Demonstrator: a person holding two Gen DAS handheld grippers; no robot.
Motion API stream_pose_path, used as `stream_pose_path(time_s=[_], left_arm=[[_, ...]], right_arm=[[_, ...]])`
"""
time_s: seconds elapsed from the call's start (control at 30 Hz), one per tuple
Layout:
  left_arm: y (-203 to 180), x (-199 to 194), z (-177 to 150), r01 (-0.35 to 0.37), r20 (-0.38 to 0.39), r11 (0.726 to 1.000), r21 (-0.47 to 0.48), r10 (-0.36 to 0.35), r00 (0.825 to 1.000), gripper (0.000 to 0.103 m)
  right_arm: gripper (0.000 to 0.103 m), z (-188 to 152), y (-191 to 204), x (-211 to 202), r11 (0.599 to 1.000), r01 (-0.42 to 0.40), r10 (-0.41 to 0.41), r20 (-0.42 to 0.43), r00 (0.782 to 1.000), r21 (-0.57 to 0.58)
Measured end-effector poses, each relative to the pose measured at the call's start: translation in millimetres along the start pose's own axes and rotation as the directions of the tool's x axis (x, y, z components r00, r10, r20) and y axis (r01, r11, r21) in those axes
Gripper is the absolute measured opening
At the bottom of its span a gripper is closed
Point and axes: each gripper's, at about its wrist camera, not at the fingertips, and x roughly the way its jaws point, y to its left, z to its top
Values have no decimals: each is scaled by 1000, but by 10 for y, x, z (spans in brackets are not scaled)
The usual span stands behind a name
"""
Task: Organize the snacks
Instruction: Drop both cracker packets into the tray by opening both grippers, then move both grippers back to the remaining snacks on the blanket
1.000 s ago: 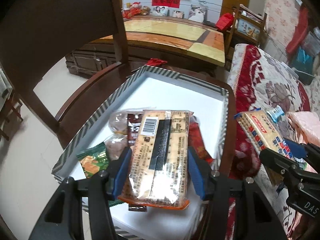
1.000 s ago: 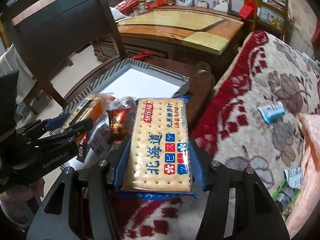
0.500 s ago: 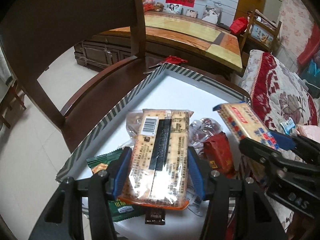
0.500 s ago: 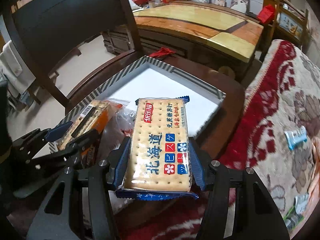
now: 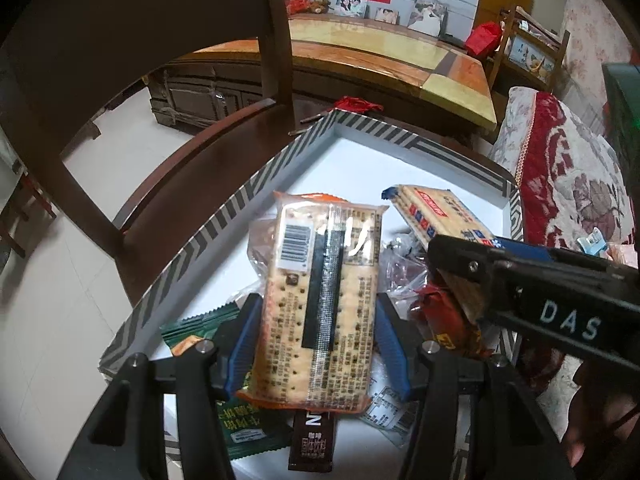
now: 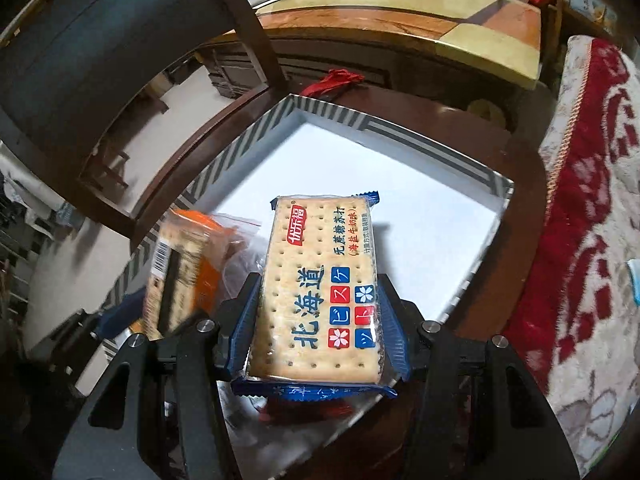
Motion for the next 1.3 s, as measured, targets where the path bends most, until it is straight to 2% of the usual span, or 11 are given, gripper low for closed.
stream_pose_path(time_s=[0.17, 0.3, 0.5, 0.7, 1.0, 1.3], left_arm=[[-6, -74, 9, -7, 20, 1000, -2, 7, 1000, 77], [-15, -182, 12, -12, 46, 1000, 2, 11, 999, 85], [-60, -378, -11, 2, 78, 1000, 6, -3, 997, 87], [-311, -540, -53, 41, 99, 998, 54, -47, 994, 89], [-980, -643, -219, 111, 81, 979, 172, -126, 989, 89], [-1658, -692, -406, 186, 42, 941, 283, -206, 978, 89]], right_arm=[[60, -32, 12, -94, 1000, -5, 5, 7, 1000, -11], [60, -99, -23, -245, 1000, -20, 19, 36, 999, 7], [60, -283, -89, -597, 1000, -17, 15, 105, 994, 18], [60, -541, -236, -983, 999, 13, -22, 176, 984, 50], [60, -963, -662, -1500, 986, 120, -145, 246, 958, 114], [60, -1400, -1249, -1912, 957, 191, -244, 252, 936, 218]])
